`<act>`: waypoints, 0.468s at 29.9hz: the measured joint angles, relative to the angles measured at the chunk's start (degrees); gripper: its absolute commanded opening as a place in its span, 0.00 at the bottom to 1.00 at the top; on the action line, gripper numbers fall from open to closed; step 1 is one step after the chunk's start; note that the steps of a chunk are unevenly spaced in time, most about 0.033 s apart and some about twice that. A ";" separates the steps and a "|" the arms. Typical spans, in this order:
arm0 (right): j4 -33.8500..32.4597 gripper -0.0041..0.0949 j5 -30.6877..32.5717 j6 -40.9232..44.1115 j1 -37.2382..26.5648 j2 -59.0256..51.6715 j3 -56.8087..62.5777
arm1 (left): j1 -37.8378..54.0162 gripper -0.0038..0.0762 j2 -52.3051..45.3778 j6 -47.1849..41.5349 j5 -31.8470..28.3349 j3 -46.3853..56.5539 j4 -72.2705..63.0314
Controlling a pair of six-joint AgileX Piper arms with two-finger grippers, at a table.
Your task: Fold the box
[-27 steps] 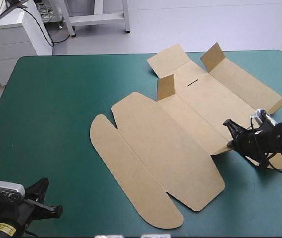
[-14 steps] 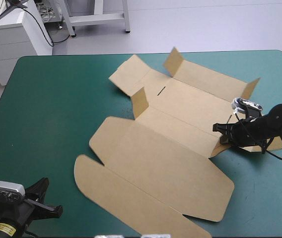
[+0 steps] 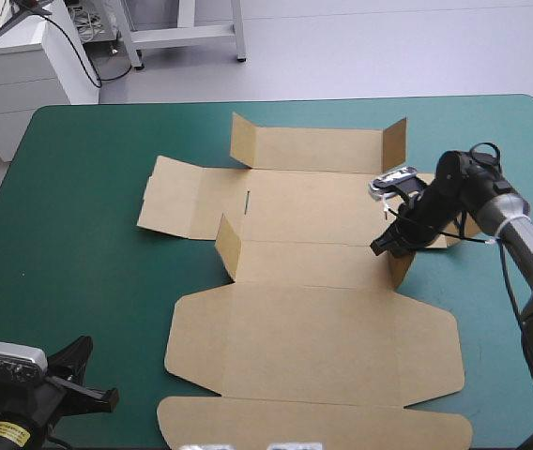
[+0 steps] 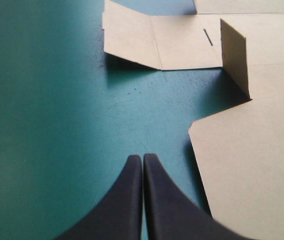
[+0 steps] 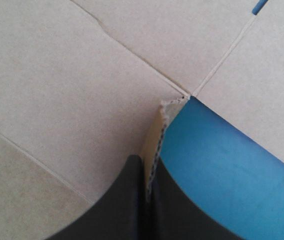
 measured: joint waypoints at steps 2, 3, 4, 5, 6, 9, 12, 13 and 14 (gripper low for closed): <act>-0.49 0.02 0.63 -2.48 1.95 2.31 -3.88 | 0.00 0.04 0.00 0.00 0.00 0.00 -0.07; -0.62 0.02 0.83 -3.35 2.69 3.18 -5.82 | 0.00 0.04 0.00 0.00 0.00 0.00 -0.07; -0.84 0.02 1.11 -4.37 3.60 4.26 -7.77 | 0.00 0.04 0.00 0.00 0.00 0.00 -0.07; -0.97 0.02 1.44 -5.58 4.44 5.35 -9.72 | 0.00 0.04 0.00 0.00 0.00 0.00 -0.07; -1.10 0.02 1.83 -7.17 5.11 6.44 -11.25 | 0.00 0.04 0.00 0.00 0.00 0.00 -0.07; -1.78 0.02 3.40 -13.55 7.41 9.25 -16.09 | 0.00 0.04 0.00 0.00 0.00 0.00 -0.07; -1.95 0.02 4.53 -22.17 9.64 11.58 -19.61 | 0.00 0.04 0.00 0.00 0.12 0.00 -0.07; -2.03 0.02 4.58 -25.31 10.29 12.25 -20.48 | 0.00 0.04 0.00 0.00 0.06 0.00 -0.07; -2.03 0.02 4.46 -28.36 10.87 12.85 -21.26 | 0.00 0.04 0.00 0.00 0.06 0.00 -0.07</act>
